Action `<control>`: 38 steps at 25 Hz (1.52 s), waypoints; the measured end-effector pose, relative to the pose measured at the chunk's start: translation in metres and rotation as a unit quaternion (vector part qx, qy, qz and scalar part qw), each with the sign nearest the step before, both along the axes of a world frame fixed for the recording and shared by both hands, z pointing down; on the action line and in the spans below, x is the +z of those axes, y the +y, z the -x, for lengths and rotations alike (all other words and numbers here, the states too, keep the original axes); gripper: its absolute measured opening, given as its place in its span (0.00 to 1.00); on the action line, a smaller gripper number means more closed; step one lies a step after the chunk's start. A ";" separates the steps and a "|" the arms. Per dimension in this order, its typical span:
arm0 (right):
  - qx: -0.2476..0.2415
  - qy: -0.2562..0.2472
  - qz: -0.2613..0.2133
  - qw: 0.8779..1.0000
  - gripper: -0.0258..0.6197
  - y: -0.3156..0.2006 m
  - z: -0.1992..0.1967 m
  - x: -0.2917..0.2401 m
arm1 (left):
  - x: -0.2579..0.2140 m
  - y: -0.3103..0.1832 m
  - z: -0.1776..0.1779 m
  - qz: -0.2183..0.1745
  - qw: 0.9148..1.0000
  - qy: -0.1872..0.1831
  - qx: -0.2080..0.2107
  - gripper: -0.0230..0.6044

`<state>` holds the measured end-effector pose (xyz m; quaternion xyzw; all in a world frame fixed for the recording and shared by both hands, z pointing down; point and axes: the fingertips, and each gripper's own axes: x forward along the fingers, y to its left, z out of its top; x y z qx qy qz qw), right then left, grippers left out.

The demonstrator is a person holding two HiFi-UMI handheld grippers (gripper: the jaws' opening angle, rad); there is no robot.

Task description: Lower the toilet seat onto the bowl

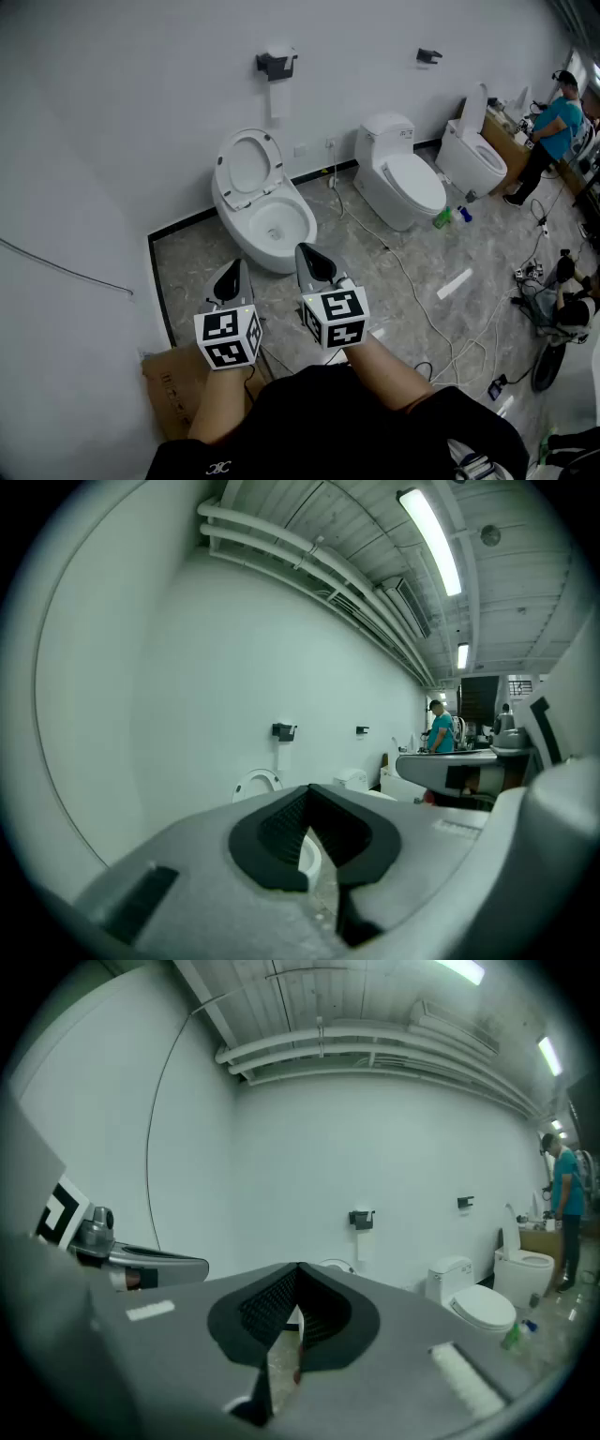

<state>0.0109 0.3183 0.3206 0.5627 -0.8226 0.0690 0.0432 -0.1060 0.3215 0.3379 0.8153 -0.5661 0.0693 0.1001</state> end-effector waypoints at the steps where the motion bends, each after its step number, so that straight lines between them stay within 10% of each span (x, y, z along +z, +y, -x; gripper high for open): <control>1: 0.000 0.002 -0.001 1.000 0.05 0.000 0.001 0.001 | 0.002 -0.001 0.001 0.002 1.000 0.000 0.000 0.05; 38: -0.038 0.016 0.017 0.999 0.05 -0.064 0.051 0.033 | 0.045 -0.051 0.031 0.040 0.999 0.020 -0.008 0.05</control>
